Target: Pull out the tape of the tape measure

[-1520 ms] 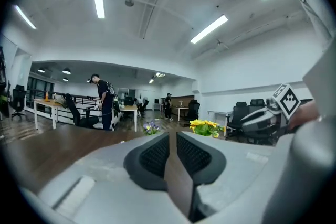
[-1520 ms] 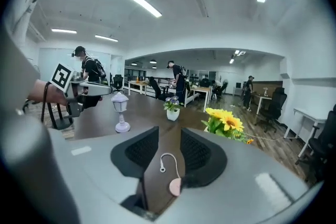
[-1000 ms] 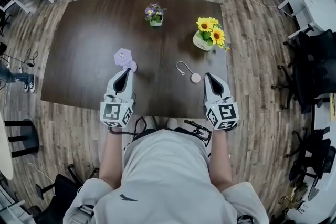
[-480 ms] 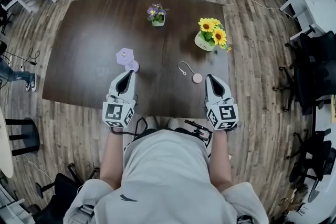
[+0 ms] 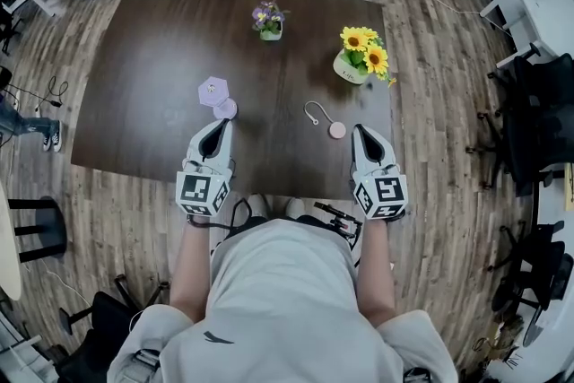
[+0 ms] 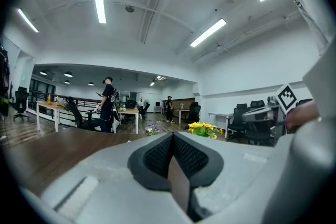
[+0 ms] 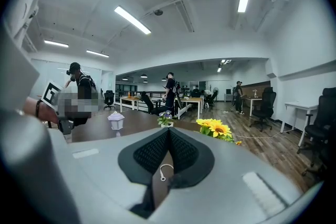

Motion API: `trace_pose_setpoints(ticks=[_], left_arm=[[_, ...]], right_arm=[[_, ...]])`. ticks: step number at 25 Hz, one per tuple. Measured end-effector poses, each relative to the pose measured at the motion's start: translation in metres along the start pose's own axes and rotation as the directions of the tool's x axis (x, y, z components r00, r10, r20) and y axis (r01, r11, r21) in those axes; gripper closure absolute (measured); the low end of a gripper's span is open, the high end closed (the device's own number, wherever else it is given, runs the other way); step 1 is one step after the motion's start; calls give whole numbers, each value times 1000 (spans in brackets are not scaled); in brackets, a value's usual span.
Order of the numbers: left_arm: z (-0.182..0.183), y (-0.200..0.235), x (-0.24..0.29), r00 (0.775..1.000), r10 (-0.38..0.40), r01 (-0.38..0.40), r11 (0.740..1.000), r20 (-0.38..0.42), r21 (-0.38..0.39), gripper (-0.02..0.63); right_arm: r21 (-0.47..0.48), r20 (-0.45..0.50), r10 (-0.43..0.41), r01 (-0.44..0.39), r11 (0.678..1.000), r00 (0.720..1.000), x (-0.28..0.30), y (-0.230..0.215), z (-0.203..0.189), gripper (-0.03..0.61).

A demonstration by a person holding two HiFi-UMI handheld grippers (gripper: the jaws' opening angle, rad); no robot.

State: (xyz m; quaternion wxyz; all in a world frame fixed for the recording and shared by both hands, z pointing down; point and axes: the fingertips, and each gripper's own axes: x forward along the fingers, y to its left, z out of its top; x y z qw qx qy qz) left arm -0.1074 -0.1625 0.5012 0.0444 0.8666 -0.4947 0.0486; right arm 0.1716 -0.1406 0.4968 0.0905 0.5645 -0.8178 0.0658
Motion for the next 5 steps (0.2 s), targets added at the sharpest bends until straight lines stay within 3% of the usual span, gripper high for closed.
trace_pose_setpoints(ticks=[5], left_arm=[[-5,3,0,1000,7,-7,1000,-9,4,607]], right_arm=[[3,9,9,-9,1000,1000,4,2,1,581]])
